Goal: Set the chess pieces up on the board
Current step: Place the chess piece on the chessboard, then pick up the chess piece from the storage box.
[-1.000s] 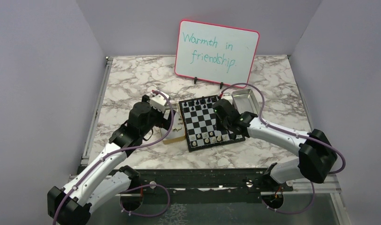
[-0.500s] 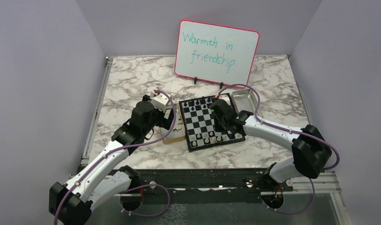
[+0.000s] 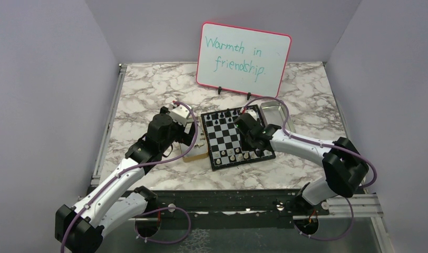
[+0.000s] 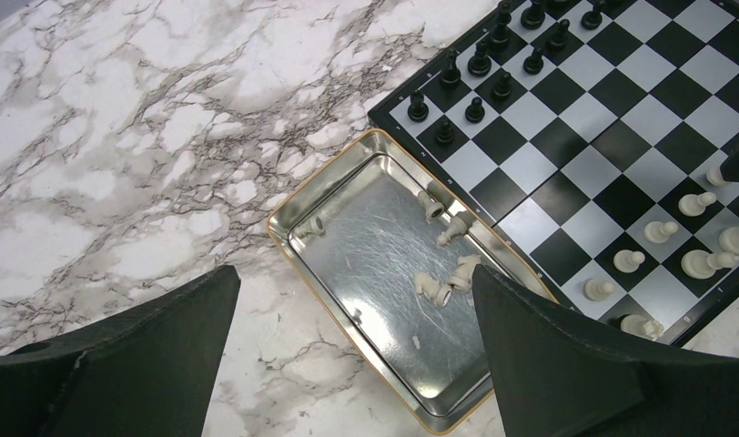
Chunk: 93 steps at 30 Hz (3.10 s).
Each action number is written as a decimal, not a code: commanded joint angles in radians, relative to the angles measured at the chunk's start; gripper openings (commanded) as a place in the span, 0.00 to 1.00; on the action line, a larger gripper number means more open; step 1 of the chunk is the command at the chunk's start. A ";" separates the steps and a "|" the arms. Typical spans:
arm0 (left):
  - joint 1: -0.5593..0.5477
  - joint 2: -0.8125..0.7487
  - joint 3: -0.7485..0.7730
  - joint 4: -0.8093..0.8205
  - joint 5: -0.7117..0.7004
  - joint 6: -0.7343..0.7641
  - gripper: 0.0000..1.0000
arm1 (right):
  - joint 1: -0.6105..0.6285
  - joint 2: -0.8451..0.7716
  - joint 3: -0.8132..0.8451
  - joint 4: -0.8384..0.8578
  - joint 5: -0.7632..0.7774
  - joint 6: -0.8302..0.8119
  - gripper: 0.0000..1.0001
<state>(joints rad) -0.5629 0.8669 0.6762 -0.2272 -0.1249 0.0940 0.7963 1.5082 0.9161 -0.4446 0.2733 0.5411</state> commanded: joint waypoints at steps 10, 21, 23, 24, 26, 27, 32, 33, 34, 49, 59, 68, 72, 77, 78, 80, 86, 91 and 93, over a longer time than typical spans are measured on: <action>0.001 -0.010 0.008 0.006 -0.022 0.006 0.99 | -0.011 0.027 0.025 -0.038 -0.014 0.001 0.04; 0.001 -0.011 0.008 0.005 -0.024 0.006 0.99 | -0.011 0.042 0.036 -0.054 -0.026 0.005 0.08; 0.001 -0.011 0.009 0.006 -0.024 0.006 0.99 | -0.011 0.043 0.038 -0.060 -0.026 0.005 0.08; 0.001 -0.012 0.008 0.005 -0.024 0.006 0.99 | -0.011 0.041 0.039 -0.063 -0.026 0.005 0.08; 0.001 -0.012 0.008 0.005 -0.023 0.006 0.99 | -0.011 0.041 0.041 -0.070 -0.026 0.006 0.08; 0.001 -0.012 0.008 0.006 -0.022 0.006 0.99 | -0.011 0.038 0.042 -0.073 -0.026 0.006 0.08; 0.001 -0.015 0.008 0.006 -0.022 0.006 0.99 | -0.011 0.030 0.040 -0.081 -0.026 0.007 0.08; 0.001 -0.015 0.008 0.006 -0.022 0.006 0.99 | -0.011 0.030 0.040 -0.081 -0.026 0.007 0.08; 0.001 -0.013 0.008 0.006 -0.021 0.006 0.99 | -0.011 0.030 0.039 -0.081 -0.030 0.007 0.08; 0.001 -0.019 0.003 0.002 -0.013 0.001 0.99 | -0.011 0.024 0.033 -0.076 -0.039 0.025 0.21; 0.001 0.002 0.008 0.000 -0.021 -0.005 0.99 | -0.012 -0.034 0.047 -0.073 -0.008 0.026 0.28; 0.001 0.108 0.047 -0.020 -0.023 -0.080 0.99 | -0.011 -0.145 0.071 -0.099 0.009 0.023 0.36; 0.005 0.186 0.097 -0.049 -0.024 -0.155 0.94 | -0.011 -0.238 0.054 -0.062 -0.006 0.002 0.41; 0.017 0.315 0.158 -0.083 -0.016 -0.249 0.77 | -0.011 -0.383 0.034 -0.025 -0.052 -0.030 0.43; 0.017 0.353 0.164 -0.079 -0.004 -0.257 0.72 | -0.012 -0.409 0.031 -0.022 -0.055 -0.037 0.43; 0.017 0.406 0.178 -0.070 0.028 -0.269 0.62 | -0.011 -0.459 0.029 -0.024 -0.051 -0.053 0.43; 0.022 0.470 0.218 -0.058 0.082 -0.281 0.42 | -0.010 -0.561 0.022 -0.051 -0.032 -0.075 0.43; 0.056 0.461 0.220 -0.062 0.096 -0.357 0.42 | -0.011 -0.627 -0.016 -0.060 -0.044 -0.061 0.43; 0.075 0.458 0.215 -0.072 0.082 -0.366 0.42 | -0.012 -0.646 -0.029 -0.060 -0.055 -0.052 0.43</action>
<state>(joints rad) -0.5232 1.3453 0.8658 -0.2928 -0.0586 -0.2100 0.7902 0.9005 0.9180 -0.4961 0.2398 0.4885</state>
